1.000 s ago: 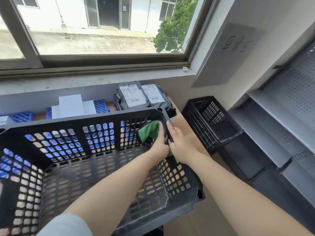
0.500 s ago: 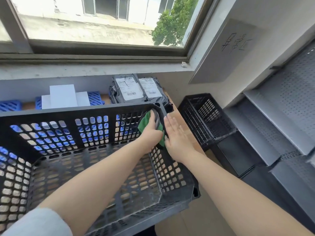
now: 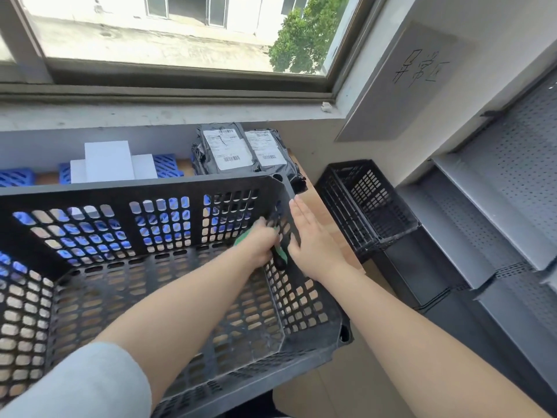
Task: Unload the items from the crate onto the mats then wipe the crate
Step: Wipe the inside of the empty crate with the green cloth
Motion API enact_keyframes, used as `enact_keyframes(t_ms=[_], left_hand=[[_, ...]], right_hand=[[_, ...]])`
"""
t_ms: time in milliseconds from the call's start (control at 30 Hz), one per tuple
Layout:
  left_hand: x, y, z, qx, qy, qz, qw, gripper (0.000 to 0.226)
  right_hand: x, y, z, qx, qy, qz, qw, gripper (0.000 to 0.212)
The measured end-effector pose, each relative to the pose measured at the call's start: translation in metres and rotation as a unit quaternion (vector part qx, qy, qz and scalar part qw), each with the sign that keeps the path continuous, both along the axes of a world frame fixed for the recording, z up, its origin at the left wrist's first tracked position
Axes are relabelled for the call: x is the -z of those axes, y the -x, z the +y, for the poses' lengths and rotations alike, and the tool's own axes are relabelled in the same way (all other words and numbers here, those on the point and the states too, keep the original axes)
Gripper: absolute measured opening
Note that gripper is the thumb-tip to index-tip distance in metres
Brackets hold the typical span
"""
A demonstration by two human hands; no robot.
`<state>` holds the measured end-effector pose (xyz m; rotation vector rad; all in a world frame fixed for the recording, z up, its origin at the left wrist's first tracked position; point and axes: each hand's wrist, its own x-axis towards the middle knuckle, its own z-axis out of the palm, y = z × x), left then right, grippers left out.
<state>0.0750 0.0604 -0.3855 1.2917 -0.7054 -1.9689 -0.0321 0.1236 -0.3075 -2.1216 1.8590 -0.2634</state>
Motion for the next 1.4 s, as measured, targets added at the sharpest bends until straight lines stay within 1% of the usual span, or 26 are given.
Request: enact_keyframes(t_ms=[67,100,133,167,200,267,300,333,367,433,467,500,600,633,733,767,867,933,1000,1067,1100,1133,1200,1267,1333,1400], left_hand=[[-0.018,-0.006,-0.020,-0.095,-0.025,0.075,0.992,0.080],[-0.024,-0.006,-0.021,-0.104,-0.023,0.096,0.990,0.083],[-0.031,-0.006,-0.014,-0.093,-0.015,0.084,0.992,0.087],[-0.030,-0.005,-0.002,-0.056,0.012,0.037,0.998,0.092],[-0.028,-0.003,0.012,-0.002,0.048,-0.014,0.999,0.095],[-0.004,0.004,0.037,0.090,0.092,-0.073,0.989,0.097],[0.009,0.006,0.043,0.098,0.074,-0.079,0.989,0.098],[0.016,0.007,0.044,0.084,0.038,-0.068,0.993,0.096],[0.023,0.008,0.043,0.077,0.008,-0.071,0.994,0.089],[0.023,0.007,0.037,0.122,0.002,-0.120,0.985,0.071],[0.022,0.006,0.032,0.133,0.013,-0.155,0.979,0.070],[0.018,0.004,0.026,0.110,0.010,-0.166,0.980,0.071],[-0.003,-0.002,0.006,-0.007,0.019,-0.102,0.995,0.064],[-0.011,-0.004,0.003,-0.018,0.027,-0.081,0.996,0.067],[-0.028,-0.002,0.013,0.064,0.093,-0.069,0.991,0.095],[-0.031,0.000,0.020,0.082,0.102,-0.061,0.989,0.102],[-0.031,-0.002,0.033,0.084,0.116,-0.027,0.989,0.101],[-0.035,-0.014,0.034,0.093,0.121,-0.001,0.988,0.099],[-0.043,-0.025,0.027,0.086,0.114,0.001,0.990,0.099],[-0.054,-0.030,0.013,0.060,0.113,-0.008,0.992,0.100],[-0.059,-0.029,0.007,0.064,0.124,-0.020,0.990,0.100],[-0.065,-0.026,0.005,0.100,0.146,-0.054,0.983,0.097],[-0.067,-0.018,0.014,0.178,0.207,-0.134,0.953,0.091],[-0.057,-0.013,0.028,0.220,0.235,-0.152,0.935,0.100],[-0.035,-0.015,0.049,0.273,0.268,-0.179,0.906,0.111],[-0.021,-0.016,0.077,0.361,0.247,-0.207,0.875,0.115]], right_hand=[[-0.003,0.000,0.002,0.008,-0.008,-0.049,0.999,0.072],[-0.004,0.000,0.003,0.008,-0.010,-0.059,0.998,0.072],[-0.004,0.000,0.004,0.007,-0.013,-0.060,0.998,0.072],[-0.004,-0.001,0.004,0.006,-0.016,-0.054,0.998,0.073],[-0.004,-0.001,0.004,0.004,-0.018,-0.043,0.999,0.075],[-0.002,-0.002,0.004,-0.016,0.001,0.010,1.000,0.077],[-0.001,-0.002,0.005,-0.033,0.023,0.048,0.998,0.076],[0.000,-0.002,0.005,-0.045,0.042,0.083,0.995,0.074],[0.000,-0.001,0.006,-0.050,0.053,0.102,0.992,0.073],[0.001,-0.001,0.007,-0.048,0.056,0.095,0.993,0.069],[0.000,-0.001,0.007,-0.046,0.055,0.086,0.994,0.068],[0.000,-0.001,0.006,-0.045,0.055,0.079,0.994,0.067],[-0.001,0.001,0.005,-0.041,0.057,0.060,0.996,0.065],[-0.001,0.000,0.004,-0.039,0.059,0.054,0.996,0.064],[0.000,-0.002,0.005,-0.030,0.066,0.032,0.997,0.065],[-0.001,-0.002,0.005,-0.028,0.065,0.027,0.997,0.067],[-0.004,-0.003,0.006,-0.018,0.042,-0.014,0.999,0.072],[-0.006,-0.002,0.005,-0.012,0.017,-0.078,0.997,0.073],[-0.009,-0.001,0.006,-0.009,-0.012,-0.132,0.991,0.075],[-0.014,-0.003,0.007,-0.007,-0.026,-0.134,0.991,0.074],[-0.017,-0.005,0.008,-0.006,-0.027,-0.123,0.992,0.073],[-0.021,-0.007,0.008,-0.007,-0.028,-0.111,0.993,0.072],[-0.029,-0.011,0.010,-0.006,-0.032,-0.075,0.997,0.069],[-0.034,-0.012,0.012,-0.003,-0.029,-0.050,0.998,0.065],[-0.037,-0.013,0.015,-0.001,-0.017,-0.061,0.998,0.058],[-0.037,-0.012,0.017,0.006,-0.016,-0.080,0.997,0.053]])
